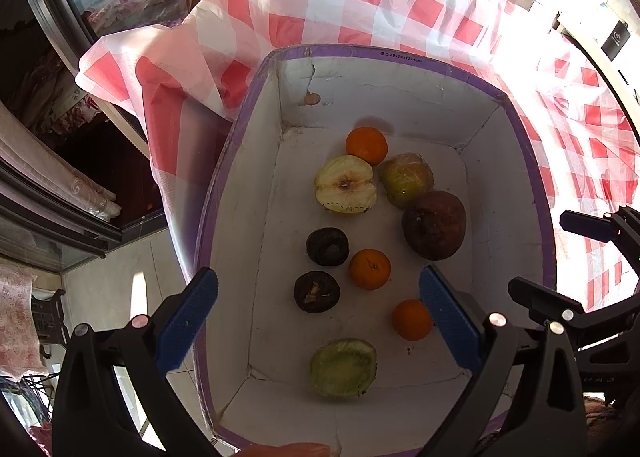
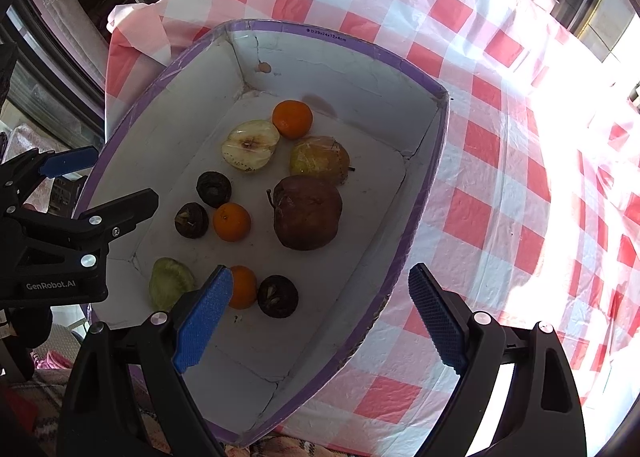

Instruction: Organize fruits

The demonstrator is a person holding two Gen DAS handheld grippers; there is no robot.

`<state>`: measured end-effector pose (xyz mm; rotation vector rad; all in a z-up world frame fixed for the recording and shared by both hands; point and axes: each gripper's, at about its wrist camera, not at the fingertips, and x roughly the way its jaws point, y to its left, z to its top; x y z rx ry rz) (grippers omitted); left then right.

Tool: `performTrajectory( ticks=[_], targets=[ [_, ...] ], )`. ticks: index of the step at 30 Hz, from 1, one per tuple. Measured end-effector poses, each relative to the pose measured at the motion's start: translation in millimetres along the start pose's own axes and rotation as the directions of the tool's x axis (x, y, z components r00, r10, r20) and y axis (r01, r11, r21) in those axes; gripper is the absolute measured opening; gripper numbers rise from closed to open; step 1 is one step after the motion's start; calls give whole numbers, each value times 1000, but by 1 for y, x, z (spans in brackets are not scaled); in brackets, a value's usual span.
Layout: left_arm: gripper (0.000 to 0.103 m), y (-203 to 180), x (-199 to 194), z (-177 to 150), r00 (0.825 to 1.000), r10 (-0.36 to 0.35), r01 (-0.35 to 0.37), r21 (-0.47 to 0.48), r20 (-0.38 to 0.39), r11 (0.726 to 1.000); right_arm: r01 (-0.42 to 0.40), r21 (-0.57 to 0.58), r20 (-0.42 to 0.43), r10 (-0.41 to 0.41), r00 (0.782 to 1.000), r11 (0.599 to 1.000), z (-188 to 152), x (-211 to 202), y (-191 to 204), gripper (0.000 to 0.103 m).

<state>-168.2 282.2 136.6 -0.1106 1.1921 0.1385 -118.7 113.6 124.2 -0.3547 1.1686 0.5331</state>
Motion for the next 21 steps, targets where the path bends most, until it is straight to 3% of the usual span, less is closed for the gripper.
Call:
performTrajectory(
  ticks=[9, 11, 13, 17, 21],
  targets=[
    [101, 1, -1, -6, 1000, 22, -22, -47, -12, 999, -18, -60, 21, 19, 1000, 998, 0, -3, -1, 87],
    [101, 2, -4, -8, 1000, -2, 3, -74, 15, 997, -25, -80, 25, 27, 999, 996, 0, -3, 0, 87],
    [101, 0, -6, -8, 998, 53, -50, -90, 26, 995, -29, -107, 29, 32, 999, 994, -1, -3, 0, 87],
    [101, -8, -3, -5, 998, 51, -55, -98, -40, 994, -46, -159, 38, 52, 998, 986, -4, -5, -3, 87],
    [101, -28, -7, -3, 990, 131, -137, -112, -61, 984, -64, -152, 78, 76, 994, 986, -9, -19, -23, 87]
  ],
)
